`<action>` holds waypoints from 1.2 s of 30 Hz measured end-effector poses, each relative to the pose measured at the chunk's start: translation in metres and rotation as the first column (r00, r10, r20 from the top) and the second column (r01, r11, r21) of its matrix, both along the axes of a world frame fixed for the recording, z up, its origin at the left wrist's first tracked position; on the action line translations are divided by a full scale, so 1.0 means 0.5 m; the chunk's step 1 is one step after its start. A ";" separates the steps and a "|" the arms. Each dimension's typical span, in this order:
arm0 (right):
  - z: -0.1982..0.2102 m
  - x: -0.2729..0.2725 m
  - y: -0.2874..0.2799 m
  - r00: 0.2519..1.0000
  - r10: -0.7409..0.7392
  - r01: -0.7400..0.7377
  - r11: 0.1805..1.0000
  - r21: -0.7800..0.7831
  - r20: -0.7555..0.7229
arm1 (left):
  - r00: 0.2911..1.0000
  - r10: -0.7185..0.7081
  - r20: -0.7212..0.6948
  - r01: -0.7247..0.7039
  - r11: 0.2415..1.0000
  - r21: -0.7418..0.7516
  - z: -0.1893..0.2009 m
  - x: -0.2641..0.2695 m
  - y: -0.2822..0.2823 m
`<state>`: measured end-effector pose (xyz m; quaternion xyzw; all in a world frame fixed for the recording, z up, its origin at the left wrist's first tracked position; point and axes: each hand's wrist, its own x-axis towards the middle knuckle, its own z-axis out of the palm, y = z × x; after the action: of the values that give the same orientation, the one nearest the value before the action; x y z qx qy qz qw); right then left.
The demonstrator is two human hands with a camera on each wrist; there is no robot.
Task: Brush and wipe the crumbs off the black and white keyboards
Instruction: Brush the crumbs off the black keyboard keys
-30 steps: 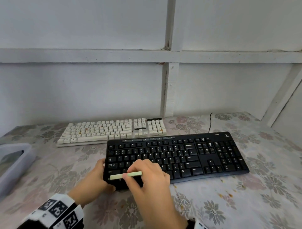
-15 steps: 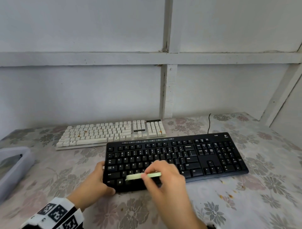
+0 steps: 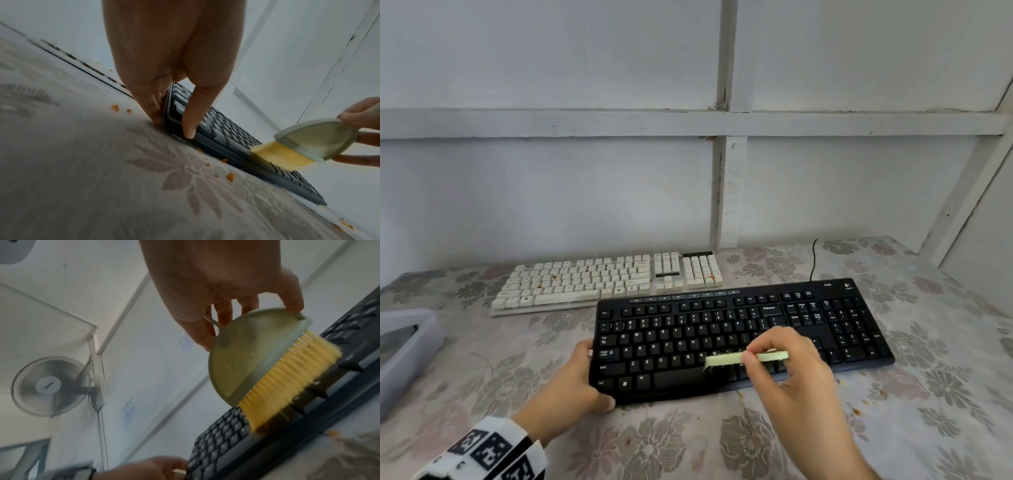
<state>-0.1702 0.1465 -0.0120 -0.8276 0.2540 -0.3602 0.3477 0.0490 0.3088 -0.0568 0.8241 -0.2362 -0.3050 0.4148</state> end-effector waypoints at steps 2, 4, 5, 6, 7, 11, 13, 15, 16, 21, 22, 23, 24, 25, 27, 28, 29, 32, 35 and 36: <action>0.010 -0.006 -0.007 0.998 0.048 -0.052 0.996 0.076 0.045 | 1.000 0.002 -0.007 -0.002 1.000 0.002 -0.001 0.002 0.001; 0.008 -0.012 -0.013 0.996 0.081 -0.084 0.990 0.110 0.033 | 1.000 0.004 -0.016 -0.004 1.000 0.000 -0.001 0.003 0.001; 0.004 -0.017 -0.021 0.997 0.076 -0.077 0.992 0.104 0.015 | 1.000 0.005 -0.015 -0.005 1.000 0.000 0.000 0.002 0.002; -0.001 -0.024 -0.030 0.998 0.059 -0.059 0.993 0.099 0.000 | 1.000 0.003 -0.013 -0.003 1.000 -0.001 0.001 0.001 0.002; -0.003 -0.032 -0.041 1.000 0.029 -0.028 0.995 0.099 -0.009 | 1.000 0.001 -0.011 -0.001 1.000 -0.002 0.001 0.001 0.002; 0.004 -0.057 -0.068 0.997 -0.073 0.071 0.993 0.094 0.020 | 1.000 -0.003 -0.010 0.003 1.000 -0.003 0.003 -0.003 0.001; 0.005 -0.053 -0.063 0.999 -0.014 0.008 0.992 0.123 0.049 | 1.000 0.000 -0.009 0.000 1.000 0.001 0.004 -0.004 0.001; -0.003 -0.052 -0.060 0.999 0.025 -0.030 0.990 0.137 0.041 | 1.000 0.001 -0.011 -0.001 1.000 0.002 0.007 -0.006 -0.001; -0.006 -0.053 -0.064 1.000 0.003 -0.006 0.993 0.114 0.026 | 1.000 0.003 -0.009 -0.003 1.000 0.002 0.008 -0.007 -0.001; 0.004 -0.068 -0.086 0.992 -0.121 0.119 0.992 0.038 0.042 | 1.000 0.003 0.000 -0.003 1.000 0.012 0.013 -0.010 -0.004; 0.006 -0.067 -0.084 0.995 -0.076 0.071 0.995 0.071 0.063 | 1.000 0.004 -0.001 -0.004 1.000 0.016 0.014 -0.010 -0.003; 0.005 -0.067 -0.082 0.997 -0.026 0.019 0.995 0.101 0.073 | 1.000 0.004 -0.001 -0.004 1.000 0.018 0.014 -0.010 -0.004; 0.001 -0.067 -0.083 0.997 0.010 -0.018 0.993 0.121 0.071 | 1.000 0.004 -0.002 -0.004 1.000 0.019 0.015 -0.011 -0.003; -0.003 -0.069 -0.087 0.998 0.009 -0.016 0.992 0.126 0.058 | 1.000 0.003 -0.002 -0.003 1.000 0.018 0.016 -0.011 -0.003; -0.013 -0.079 -0.108 0.997 -0.063 0.060 0.994 0.089 0.038 | 1.000 0.002 0.001 -0.002 1.000 0.020 0.016 -0.011 -0.003; -0.013 -0.087 -0.122 0.993 -0.112 0.109 0.991 0.076 0.036 | 1.000 0.002 0.002 -0.002 1.000 0.022 0.016 -0.011 -0.003; -0.009 -0.096 -0.135 0.988 -0.147 0.143 0.986 0.080 0.043 | 1.000 0.001 0.005 -0.002 1.000 0.023 0.016 -0.011 -0.004; -0.001 -0.124 -0.168 0.983 -0.140 0.117 0.977 0.181 0.120 | 1.000 -0.002 0.013 0.001 0.999 0.033 0.015 -0.009 -0.004; 0.003 -0.145 -0.188 0.988 -0.079 0.045 0.970 0.239 0.133 | 1.000 0.003 0.010 -0.003 0.999 0.033 0.015 -0.010 -0.004; -0.005 -0.153 -0.197 0.991 -0.092 0.069 0.976 0.208 0.101 | 1.000 0.004 0.008 -0.004 0.999 0.032 0.015 -0.011 -0.005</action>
<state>-0.2469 0.0478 -0.0145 -0.7554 0.3034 -0.3910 0.4295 0.0437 0.3064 -0.0492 0.8322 -0.2316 -0.3046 0.4014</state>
